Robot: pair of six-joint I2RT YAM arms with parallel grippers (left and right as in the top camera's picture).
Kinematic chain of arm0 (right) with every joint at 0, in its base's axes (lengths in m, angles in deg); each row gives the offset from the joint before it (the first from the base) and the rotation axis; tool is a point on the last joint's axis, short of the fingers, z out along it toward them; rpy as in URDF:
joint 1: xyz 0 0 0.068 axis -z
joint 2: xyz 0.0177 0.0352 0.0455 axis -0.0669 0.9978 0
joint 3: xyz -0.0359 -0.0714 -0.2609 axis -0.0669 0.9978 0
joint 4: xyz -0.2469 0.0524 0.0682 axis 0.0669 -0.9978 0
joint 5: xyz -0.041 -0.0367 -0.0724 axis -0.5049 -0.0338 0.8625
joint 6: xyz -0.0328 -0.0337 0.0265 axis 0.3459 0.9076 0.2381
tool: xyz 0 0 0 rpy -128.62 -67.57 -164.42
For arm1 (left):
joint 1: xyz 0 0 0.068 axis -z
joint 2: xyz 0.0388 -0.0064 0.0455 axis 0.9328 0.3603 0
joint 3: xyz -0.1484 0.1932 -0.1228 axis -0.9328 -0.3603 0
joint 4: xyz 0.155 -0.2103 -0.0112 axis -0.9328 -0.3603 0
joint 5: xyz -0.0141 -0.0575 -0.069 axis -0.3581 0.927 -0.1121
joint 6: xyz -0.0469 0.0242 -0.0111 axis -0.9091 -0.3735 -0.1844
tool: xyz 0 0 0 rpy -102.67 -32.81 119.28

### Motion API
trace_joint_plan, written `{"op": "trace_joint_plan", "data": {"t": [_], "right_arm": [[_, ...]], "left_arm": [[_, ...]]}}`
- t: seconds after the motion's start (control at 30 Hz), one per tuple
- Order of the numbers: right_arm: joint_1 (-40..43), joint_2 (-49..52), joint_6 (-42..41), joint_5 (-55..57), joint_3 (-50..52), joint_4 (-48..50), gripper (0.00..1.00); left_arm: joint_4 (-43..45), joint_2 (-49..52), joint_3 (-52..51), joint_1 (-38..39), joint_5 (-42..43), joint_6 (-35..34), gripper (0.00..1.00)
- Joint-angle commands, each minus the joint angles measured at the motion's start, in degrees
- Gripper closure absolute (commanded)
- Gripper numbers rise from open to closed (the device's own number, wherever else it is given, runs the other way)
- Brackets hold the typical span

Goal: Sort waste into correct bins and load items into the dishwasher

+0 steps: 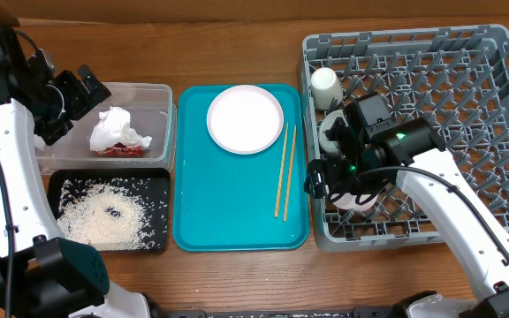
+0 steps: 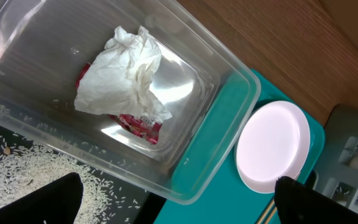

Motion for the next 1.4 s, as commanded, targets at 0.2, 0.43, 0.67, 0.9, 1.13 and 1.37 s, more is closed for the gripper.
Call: {"op": "trace_joint_plan", "data": {"t": [0.2,0.43,0.67,0.9,1.13,1.37], "right_arm": [[-0.22,-0.52,-3.48,9.31,-4.90,-0.61,0.00],[-0.22,-0.52,-2.97,6.54,-4.90,0.09,0.00],[-0.22,-0.52,-0.52,-1.77,-4.72,-0.46,0.00],[-0.17,-0.52,-0.42,8.26,-2.45,-0.42,0.00],[-0.11,-0.52,-0.68,15.13,-2.01,0.15,0.00],[-0.11,-0.52,-1.75,13.49,-2.01,1.99,0.00]], "left_arm": [[0.09,-0.74,1.01,0.17,-0.31,-0.57,0.00],[0.09,-0.74,1.01,0.17,-0.31,-0.57,0.00],[0.09,-0.74,1.01,0.17,-0.31,-0.57,0.00],[0.09,-0.74,1.01,0.17,-0.33,-0.57,0.00],[0.09,-0.74,1.01,0.17,-0.31,-0.57,0.00],[0.09,-0.74,1.01,0.17,-0.33,-0.57,0.00]]}}
